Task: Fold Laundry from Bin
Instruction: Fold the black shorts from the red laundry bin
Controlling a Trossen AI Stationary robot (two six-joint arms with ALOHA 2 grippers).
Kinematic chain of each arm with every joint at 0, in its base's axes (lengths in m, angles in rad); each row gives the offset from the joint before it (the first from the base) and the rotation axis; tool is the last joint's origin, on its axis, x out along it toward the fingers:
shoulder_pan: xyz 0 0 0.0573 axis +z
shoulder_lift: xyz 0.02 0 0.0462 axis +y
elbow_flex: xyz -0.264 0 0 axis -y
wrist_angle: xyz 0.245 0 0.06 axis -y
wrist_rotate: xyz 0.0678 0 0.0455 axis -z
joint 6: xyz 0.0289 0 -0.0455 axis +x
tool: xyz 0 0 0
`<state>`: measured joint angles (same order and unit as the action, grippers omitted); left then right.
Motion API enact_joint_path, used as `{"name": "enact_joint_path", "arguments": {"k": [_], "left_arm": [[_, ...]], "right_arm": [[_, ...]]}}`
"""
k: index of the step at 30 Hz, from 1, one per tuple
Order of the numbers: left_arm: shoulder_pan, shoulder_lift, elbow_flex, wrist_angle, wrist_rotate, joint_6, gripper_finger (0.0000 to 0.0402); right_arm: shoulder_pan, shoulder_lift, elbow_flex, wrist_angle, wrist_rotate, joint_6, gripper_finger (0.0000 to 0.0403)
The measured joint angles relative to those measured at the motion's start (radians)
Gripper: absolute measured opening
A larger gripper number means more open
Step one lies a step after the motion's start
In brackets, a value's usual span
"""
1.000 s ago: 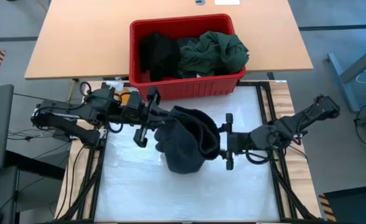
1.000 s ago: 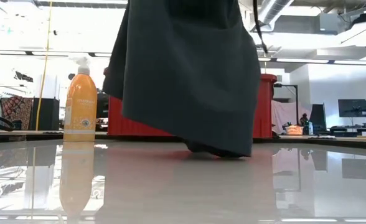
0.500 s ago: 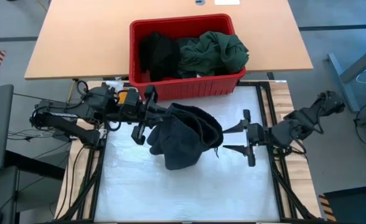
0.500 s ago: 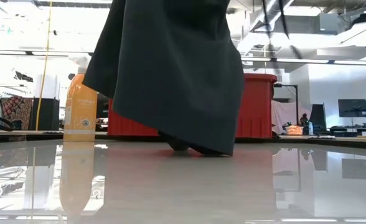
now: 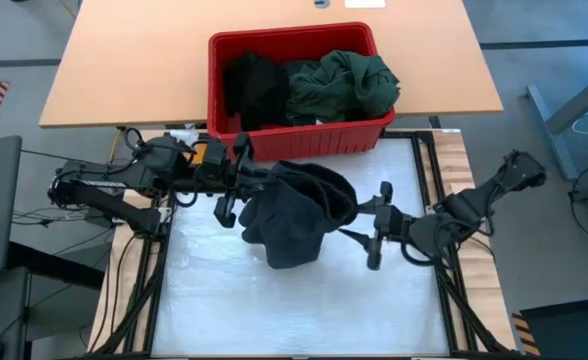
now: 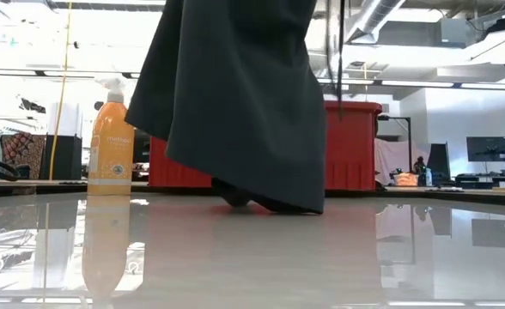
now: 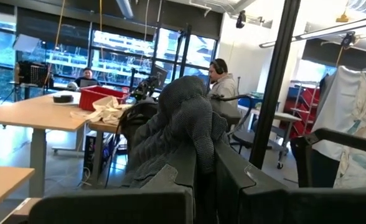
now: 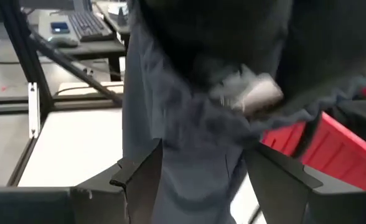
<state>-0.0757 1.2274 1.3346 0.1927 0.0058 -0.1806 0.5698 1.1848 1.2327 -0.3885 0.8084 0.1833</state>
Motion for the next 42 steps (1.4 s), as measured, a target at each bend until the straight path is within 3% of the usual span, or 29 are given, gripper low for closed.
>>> {"name": "enact_joint_path", "arguments": {"k": [13,17,24,37,42], "left_arm": [[-0.004,0.001,0.000,-0.018,-0.006,-0.002,0.0009],[-0.004,0.001,0.000,-0.019,-0.006,-0.004,0.0009],[-0.004,0.001,0.000,-0.019,-0.006,0.000,0.0009],[-0.065,0.055,-0.001,0.027,-0.045,-0.054,0.0009],[0.019,0.033,-0.001,0.038,-0.043,-0.038,0.0009]], "right_arm": [[-0.035,0.006,0.000,0.155,0.017,-0.055,0.0241],[-0.036,0.006,0.000,0.169,0.013,-0.041,0.0184],[-0.014,0.006,0.000,0.167,0.004,-0.065,0.0030],[0.025,0.006,0.000,0.243,-0.007,-0.087,0.0033],[-0.043,0.005,0.000,0.258,-0.008,-0.168,0.0033]]}}
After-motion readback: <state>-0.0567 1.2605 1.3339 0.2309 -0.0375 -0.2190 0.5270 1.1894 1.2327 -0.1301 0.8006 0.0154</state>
